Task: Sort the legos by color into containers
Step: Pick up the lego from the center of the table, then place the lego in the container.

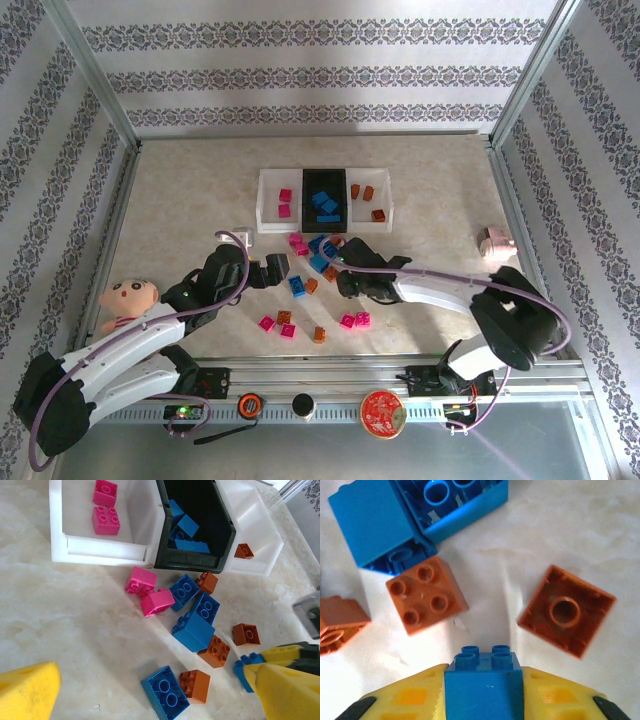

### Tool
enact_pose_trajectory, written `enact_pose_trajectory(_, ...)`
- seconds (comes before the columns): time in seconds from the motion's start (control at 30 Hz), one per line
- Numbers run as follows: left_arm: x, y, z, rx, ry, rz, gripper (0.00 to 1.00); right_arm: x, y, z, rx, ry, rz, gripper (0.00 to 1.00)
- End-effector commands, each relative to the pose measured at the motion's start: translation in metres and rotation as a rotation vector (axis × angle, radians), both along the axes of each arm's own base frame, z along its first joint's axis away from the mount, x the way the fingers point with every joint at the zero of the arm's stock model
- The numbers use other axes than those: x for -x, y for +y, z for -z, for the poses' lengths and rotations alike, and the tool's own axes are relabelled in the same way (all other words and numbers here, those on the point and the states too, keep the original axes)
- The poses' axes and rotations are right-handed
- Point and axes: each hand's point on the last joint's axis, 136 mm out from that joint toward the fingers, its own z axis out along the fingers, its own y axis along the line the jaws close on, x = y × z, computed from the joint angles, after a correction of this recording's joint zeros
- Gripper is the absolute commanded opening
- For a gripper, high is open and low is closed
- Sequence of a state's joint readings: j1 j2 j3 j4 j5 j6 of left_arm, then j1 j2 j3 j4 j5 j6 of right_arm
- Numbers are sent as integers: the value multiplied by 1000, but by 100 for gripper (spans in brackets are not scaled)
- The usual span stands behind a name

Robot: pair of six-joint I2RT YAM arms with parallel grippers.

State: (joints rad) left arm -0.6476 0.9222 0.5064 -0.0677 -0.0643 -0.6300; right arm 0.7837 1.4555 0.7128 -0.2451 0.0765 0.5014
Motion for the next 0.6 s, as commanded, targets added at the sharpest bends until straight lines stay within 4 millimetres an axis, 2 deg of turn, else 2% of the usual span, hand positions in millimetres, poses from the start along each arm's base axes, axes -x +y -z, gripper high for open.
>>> enact_pose_trajectory(0.0, 3, 10, 10, -29, 11, -19, 100, 10, 0, -21, -64, -22, -5, 27)
enact_pose_trajectory(0.13, 6, 16, 18, -44, 21, -36, 100, 8, 7, -61, -163, -92, -21, 26)
enact_pose_trajectory(0.23, 9, 19, 24, -46, 26, -44, 100, -8, 19, -96, -228, -161, -40, 25)
enact_pose_trajectory(0.3, 11, 21, 27, -44, 30, -50, 100, -28, 29, -118, -251, -203, -47, 26)
enact_pose_trajectory(0.4, 13, 23, 30, -46, 37, -57, 100, -65, 44, -138, -253, -262, -44, 26)
enact_pose_trajectory(0.5, 15, 25, 33, -49, 47, -61, 100, -112, 50, -138, -203, -292, 4, 26)
enact_pose_trajectory(0.57, 16, 27, 36, -53, 58, -66, 100, -142, 52, -129, -166, -291, 40, 26)
